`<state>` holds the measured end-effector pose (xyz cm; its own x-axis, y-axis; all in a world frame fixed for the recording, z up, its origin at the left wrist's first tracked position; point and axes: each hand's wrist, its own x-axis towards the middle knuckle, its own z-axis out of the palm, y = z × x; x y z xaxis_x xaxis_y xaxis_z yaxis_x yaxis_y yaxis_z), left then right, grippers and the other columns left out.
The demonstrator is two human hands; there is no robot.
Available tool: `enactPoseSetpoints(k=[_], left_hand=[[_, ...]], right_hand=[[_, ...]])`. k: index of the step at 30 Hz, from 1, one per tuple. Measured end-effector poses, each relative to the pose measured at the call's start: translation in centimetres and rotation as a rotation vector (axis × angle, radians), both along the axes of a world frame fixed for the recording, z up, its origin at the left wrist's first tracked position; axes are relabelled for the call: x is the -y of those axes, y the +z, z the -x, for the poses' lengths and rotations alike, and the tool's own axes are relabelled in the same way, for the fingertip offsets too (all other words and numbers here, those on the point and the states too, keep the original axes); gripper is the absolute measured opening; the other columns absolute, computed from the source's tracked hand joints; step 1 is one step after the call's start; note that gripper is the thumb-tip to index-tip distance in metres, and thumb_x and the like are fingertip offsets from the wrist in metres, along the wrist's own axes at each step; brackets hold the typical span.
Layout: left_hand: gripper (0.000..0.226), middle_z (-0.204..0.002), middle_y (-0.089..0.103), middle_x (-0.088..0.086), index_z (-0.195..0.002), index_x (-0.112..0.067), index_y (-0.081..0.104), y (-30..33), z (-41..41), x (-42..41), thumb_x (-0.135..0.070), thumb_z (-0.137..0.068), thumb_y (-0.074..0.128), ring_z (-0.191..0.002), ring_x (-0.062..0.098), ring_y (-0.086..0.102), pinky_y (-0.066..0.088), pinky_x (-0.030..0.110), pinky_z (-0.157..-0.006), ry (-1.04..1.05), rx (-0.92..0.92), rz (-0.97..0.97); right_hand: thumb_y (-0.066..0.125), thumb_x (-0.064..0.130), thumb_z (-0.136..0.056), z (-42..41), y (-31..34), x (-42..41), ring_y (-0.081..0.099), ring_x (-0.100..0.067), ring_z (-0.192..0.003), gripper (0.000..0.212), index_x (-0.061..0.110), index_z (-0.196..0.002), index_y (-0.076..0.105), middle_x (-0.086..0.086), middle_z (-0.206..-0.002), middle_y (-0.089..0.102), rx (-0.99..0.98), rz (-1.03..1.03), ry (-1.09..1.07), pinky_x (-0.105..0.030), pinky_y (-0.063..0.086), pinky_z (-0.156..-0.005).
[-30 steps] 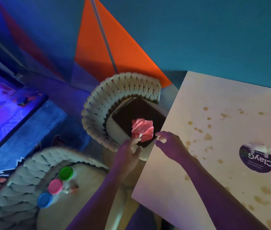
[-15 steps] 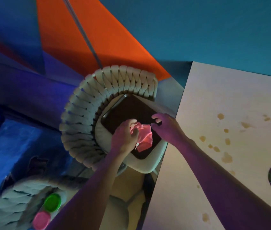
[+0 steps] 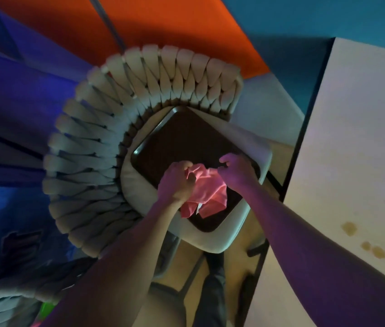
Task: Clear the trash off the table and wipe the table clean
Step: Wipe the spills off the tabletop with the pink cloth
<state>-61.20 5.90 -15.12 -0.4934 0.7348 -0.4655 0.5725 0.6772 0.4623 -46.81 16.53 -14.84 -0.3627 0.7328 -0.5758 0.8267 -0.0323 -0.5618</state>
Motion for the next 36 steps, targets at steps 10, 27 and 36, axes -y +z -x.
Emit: enactPoseSetpoints(k=[10,27,36], left_hand=[[0.051,-0.150,0.042,0.008,-0.145,-0.022,0.047,-9.7,1.5,-1.4,-0.025,-0.096,0.061,-0.133,0.028,0.048,0.047,0.046,-0.106,-0.127,0.052,0.081],[0.027,-0.114,0.061,0.010,-0.120,-0.014,0.065,-11.7,-0.2,3.1,-0.021,-0.094,0.059,-0.103,0.026,0.062,0.054,0.047,-0.093,0.094,0.070,0.081],[0.023,-0.112,0.047,-0.002,-0.118,-0.013,0.058,-4.2,-3.5,4.3,-0.015,-0.096,0.055,-0.100,0.020,0.059,0.051,0.030,-0.077,0.191,0.179,-0.145]], right_hand=[[0.060,0.017,-0.091,2.0,-8.5,0.4,0.057,-0.031,-0.117,0.054,0.025,-0.143,0.047,-0.005,-0.137,0.043,0.191,0.077,0.184,-0.034,0.044,-0.083],[0.059,0.026,-0.093,0.4,-10.2,2.9,0.067,-0.028,-0.095,0.023,0.025,-0.113,0.068,-0.005,-0.108,0.071,0.196,0.069,-0.112,-0.032,0.049,-0.071],[0.054,0.019,-0.095,-1.3,-2.1,4.9,0.060,-0.015,-0.091,0.013,0.020,-0.107,0.059,0.005,-0.097,0.061,-0.080,0.085,-0.259,-0.029,0.047,-0.073]])
